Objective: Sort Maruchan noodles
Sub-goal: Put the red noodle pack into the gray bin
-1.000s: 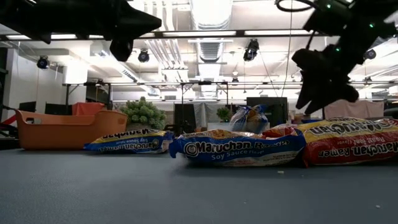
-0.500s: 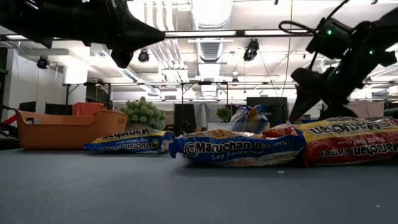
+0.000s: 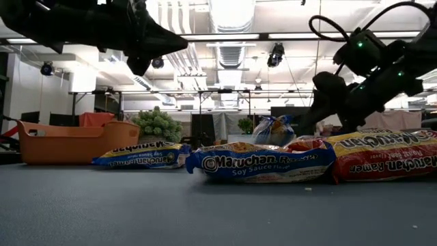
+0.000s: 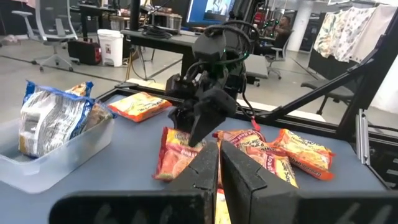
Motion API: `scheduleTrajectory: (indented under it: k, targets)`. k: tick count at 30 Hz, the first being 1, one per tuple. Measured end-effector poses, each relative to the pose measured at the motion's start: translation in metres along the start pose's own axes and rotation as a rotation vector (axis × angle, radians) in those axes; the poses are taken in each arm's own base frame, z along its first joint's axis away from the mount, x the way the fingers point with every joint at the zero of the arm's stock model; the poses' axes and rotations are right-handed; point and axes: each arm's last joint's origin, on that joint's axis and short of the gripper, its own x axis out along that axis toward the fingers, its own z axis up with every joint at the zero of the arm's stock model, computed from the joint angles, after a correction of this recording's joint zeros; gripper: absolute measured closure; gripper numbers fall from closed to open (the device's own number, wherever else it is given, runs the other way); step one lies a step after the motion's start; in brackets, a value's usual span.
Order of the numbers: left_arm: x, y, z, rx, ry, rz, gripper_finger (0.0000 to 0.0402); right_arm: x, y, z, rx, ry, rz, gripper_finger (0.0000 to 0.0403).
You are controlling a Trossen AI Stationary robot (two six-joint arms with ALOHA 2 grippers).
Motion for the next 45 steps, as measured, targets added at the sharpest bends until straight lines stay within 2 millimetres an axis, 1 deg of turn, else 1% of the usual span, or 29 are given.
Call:
scheduleTrajectory:
  k: [7,12,18,26,29,39,45]
  targets:
    - [0.011,-0.004,0.003,0.017,0.004,0.000,0.0402,0.017,-0.007,-0.005,0.006,0.022,-0.025,0.0084]
    - [0.016,-0.005,0.004,0.036,0.007,0.000,0.0402,0.022,-0.008,-0.005,-0.003,0.006,-0.009,0.0125]
    - [0.019,-0.006,0.003,0.038,0.014,0.000,0.0402,0.019,-0.005,-0.003,-0.006,-0.007,0.019,0.0177]
    - [0.019,-0.006,0.003,0.038,0.014,0.000,0.0402,0.013,0.002,0.003,-0.011,-0.048,0.063,0.0221]
    - [0.019,-0.006,0.003,0.038,0.012,-0.001,0.0402,0.013,0.002,0.003,-0.011,-0.048,0.063,0.0243]
    - [0.019,-0.006,0.003,0.037,0.012,-0.001,0.0402,0.013,0.002,0.004,-0.012,-0.056,0.057,0.0335]
    - [0.020,-0.007,0.006,0.034,0.002,-0.003,0.0402,0.012,0.006,0.008,-0.041,-0.099,0.098,0.0372]
